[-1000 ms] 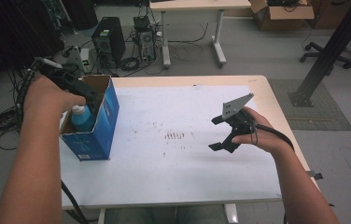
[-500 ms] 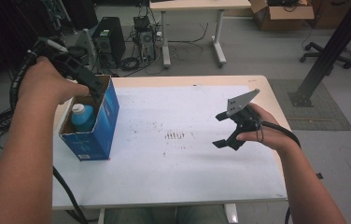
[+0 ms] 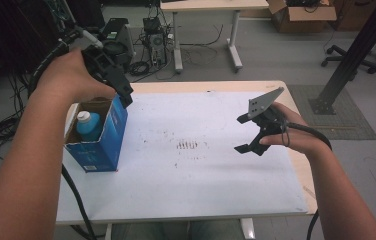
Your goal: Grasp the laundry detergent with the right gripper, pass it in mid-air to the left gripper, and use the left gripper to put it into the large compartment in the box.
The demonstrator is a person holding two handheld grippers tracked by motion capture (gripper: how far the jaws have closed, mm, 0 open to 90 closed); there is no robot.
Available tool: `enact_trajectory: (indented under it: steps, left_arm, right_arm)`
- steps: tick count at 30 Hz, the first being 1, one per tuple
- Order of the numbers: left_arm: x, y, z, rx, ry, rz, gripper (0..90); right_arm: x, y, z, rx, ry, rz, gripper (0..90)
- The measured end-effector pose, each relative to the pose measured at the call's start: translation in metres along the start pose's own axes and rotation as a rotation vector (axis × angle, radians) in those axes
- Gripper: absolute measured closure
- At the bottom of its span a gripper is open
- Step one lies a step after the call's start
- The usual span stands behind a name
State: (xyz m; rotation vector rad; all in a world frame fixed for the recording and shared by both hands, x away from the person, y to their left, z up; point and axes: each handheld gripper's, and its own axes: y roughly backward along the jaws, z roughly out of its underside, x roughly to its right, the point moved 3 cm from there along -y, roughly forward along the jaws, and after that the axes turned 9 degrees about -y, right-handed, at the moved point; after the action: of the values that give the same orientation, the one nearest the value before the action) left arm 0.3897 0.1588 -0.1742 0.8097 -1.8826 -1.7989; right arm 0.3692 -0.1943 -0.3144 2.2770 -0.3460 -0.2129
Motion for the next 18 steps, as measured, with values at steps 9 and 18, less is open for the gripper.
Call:
enact_trajectory:
  steps: [9, 18]
  left_arm:
    - [0.029, -0.014, -0.015, -0.033, -0.251, 0.067, 0.2]
    - [0.051, -0.035, -0.028, -0.036, -0.436, 0.11, 0.2]
  right_arm:
    - [0.002, 0.016, -0.009, -0.109, 0.061, 0.003, 2.7]
    - [0.0, 0.021, -0.016, -0.247, 0.09, 0.001, 2.9]
